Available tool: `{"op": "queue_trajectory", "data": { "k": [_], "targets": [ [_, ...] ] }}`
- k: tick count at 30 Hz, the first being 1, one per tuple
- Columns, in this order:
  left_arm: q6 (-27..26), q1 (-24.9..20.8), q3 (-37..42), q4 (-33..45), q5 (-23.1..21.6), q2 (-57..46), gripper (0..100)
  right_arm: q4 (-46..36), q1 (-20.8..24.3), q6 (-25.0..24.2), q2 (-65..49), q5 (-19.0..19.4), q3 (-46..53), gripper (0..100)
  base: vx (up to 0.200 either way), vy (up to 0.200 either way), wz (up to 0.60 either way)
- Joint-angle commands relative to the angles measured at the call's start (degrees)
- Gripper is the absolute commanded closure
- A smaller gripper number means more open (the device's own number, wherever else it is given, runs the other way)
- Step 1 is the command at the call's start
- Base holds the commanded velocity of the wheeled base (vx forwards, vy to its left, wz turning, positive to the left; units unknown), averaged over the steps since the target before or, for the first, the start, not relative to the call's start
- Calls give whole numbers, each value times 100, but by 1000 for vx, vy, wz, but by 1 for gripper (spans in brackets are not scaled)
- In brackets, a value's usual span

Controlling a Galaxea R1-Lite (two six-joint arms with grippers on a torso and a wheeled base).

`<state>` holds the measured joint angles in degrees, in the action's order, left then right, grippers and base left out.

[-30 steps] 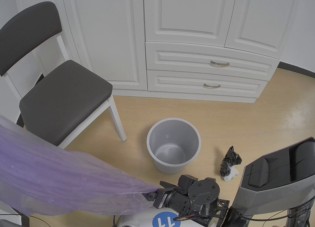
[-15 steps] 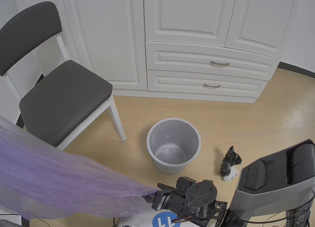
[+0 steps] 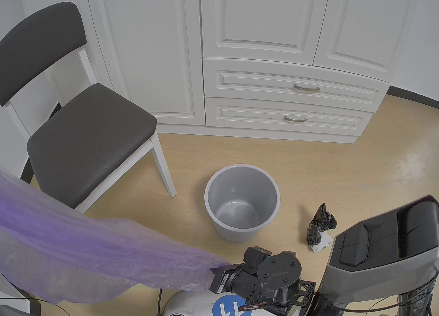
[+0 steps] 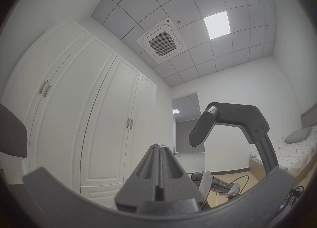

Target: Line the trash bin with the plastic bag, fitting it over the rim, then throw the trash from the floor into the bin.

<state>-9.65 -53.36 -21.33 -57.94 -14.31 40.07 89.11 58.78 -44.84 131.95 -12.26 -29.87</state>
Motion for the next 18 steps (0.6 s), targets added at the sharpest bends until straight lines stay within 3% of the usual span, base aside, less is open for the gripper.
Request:
{"op": "queue_trajectory", "data": {
  "k": [1, 5, 7, 10, 18],
  "targets": [
    [43, 1, 15, 11, -1, 1, 100, 89, -42, 63, -108, -22, 16, 100, 0, 0, 0],
    [69, 10, 15, 46, -1, 1, 100, 89, -104, 203, -345, -110, 16, 100, 0, 0, 0],
    [78, 10, 68, 108, -1, 45, 100, 89, -315, 1197, -565, -118, 227, 100, 0, 0, 0],
    [122, 10, 112, 257, -1, 80, 100, 89, -482, 1996, -723, -154, 491, 100, 0, 0, 0],
    [174, 62, 129, 960, 16, 106, 100, 89, -754, 2568, -1963, -250, 825, 100, 0, 0, 0]
  ]
}}
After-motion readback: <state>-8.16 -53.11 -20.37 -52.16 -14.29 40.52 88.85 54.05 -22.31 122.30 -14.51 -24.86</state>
